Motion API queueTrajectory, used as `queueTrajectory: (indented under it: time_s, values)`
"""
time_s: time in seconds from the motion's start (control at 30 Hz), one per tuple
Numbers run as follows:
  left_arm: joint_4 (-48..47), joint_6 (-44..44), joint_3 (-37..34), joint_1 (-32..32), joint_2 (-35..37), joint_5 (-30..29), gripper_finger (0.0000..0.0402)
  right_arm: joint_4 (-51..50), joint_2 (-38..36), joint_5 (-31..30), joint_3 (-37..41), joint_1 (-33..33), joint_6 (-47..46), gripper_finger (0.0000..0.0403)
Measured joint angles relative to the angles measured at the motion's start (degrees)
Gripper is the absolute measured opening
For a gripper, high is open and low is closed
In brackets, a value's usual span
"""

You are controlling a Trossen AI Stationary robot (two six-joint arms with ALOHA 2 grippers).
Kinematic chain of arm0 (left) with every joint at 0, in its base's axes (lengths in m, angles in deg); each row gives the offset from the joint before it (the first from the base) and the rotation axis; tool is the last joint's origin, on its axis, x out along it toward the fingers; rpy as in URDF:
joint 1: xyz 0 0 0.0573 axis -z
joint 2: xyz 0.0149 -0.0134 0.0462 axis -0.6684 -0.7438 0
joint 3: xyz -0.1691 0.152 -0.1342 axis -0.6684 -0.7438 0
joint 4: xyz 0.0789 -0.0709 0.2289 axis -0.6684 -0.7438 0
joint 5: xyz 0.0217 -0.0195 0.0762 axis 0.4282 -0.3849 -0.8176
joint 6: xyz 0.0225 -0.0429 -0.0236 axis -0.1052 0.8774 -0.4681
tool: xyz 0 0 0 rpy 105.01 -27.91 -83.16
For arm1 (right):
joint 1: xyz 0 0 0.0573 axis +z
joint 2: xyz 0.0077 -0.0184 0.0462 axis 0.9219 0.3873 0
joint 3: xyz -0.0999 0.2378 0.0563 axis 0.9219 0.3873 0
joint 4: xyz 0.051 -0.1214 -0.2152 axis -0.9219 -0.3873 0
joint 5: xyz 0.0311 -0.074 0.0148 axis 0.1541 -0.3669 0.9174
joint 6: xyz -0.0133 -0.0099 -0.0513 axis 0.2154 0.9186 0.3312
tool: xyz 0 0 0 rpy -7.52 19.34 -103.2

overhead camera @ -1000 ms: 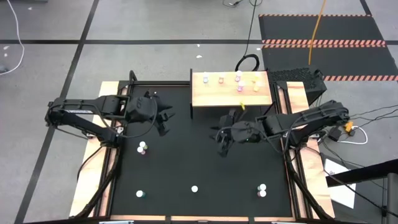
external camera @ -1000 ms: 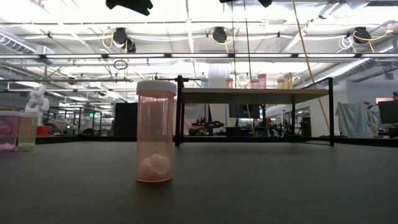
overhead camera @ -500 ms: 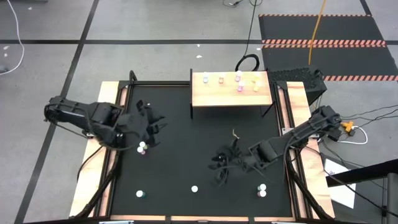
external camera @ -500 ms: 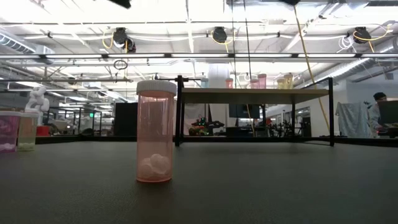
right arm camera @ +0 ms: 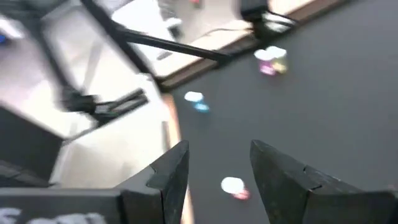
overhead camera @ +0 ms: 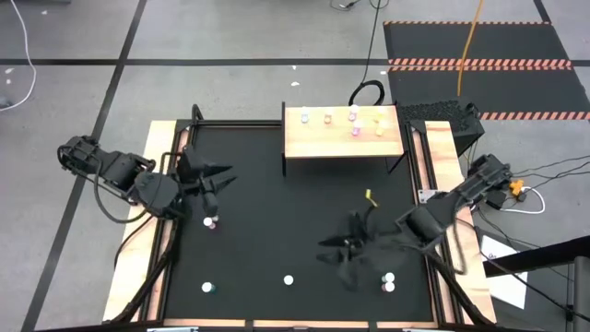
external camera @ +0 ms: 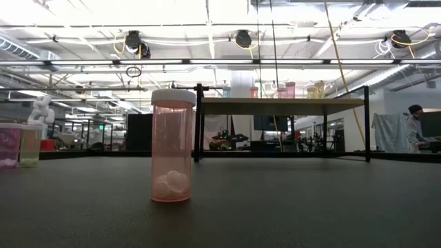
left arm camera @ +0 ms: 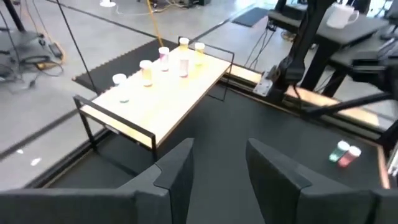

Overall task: Pick and place medicine bottles onto shelf by color
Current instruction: Put the left orange pill bottle on the shelf aligned with the other orange pill bottle

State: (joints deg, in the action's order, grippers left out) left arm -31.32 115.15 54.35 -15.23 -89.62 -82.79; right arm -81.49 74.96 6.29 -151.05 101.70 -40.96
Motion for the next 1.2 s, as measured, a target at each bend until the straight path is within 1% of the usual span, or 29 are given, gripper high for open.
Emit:
queueTrajectory:
  time_s: [0.1, 0.17, 0.27, 0.33, 0.43, 0.53, 0.6, 0.7, 0.77, 0.87, 1.0, 1.1, 1.2]
  values:
    - [1.1, 2.6, 0.0, 0.0, -0.2, 1.0, 0.0147, 4.2, -0.1, 1.3, -0.7, 3.0, 4.1, 0.0164]
    - [1.4, 5.9, 0.0, 0.0, -0.9, 2.5, 0.0147, 7.1, -0.1, 2.0, 0.7, 5.5, 7.7, 0.0164]
    - [1.5, 12.4, 0.0, 0.8, -2.6, 5.0, 0.0147, 12.2, 0.0, 1.7, 5.7, 8.0, 10.4, 0.0164]
    - [1.6, 16.7, 0.0, 2.2, -4.3, 5.9, 0.0147, 16.7, 0.1, 1.9, 10.1, 8.3, 11.2, 0.0164]
    - [2.2, 21.8, 0.0, 5.2, -7.8, 5.4, 0.0147, 20.0, 0.4, 2.6, 14.8, 6.5, 11.9, 0.0164]
    - [5.5, 25.0, 0.0, 8.9, -11.7, 4.2, 0.0147, 20.2, 1.5, 8.5, 17.0, 3.1, 13.6, 0.0164]
    - [9.6, 25.5, 0.0, 10.8, -14.0, 4.0, 0.0147, 21.4, 2.6, 11.7, 17.0, 0.9, 16.4, 0.0164]
    - [15.0, 25.2, 0.0, 13.0, -17.0, 4.0, 0.0147, 28.9, 5.2, 15.4, 16.5, -1.6, 22.9, 0.0164]
    - [17.9, 25.2, 0.0, 13.9, -18.3, 3.8, 0.0147, 34.6, 8.5, 16.8, 16.3, -2.8, 27.1, 0.0168]
    - [19.4, 26.0, 0.0, 14.8, -19.1, 3.8, 0.0147, 39.7, 14.7, 17.2, 16.4, -4.4, 30.9, 0.0186]
    - [19.2, 28.3, 0.0, 15.2, -18.9, 3.6, 0.0147, 42.1, 21.6, 17.5, 16.5, -5.8, 31.4, 0.0226]
    - [19.1, 28.8, 0.0, 15.8, -18.6, 3.6, 0.0147, 42.5, 24.0, 18.5, 16.5, -6.0, 31.4, 0.0256]
    - [19.1, 28.7, 0.0, 15.9, -18.5, 3.6, 0.0147, 41.6, 24.9, 18.6, 16.5, -5.5, 33.3, 0.0277]
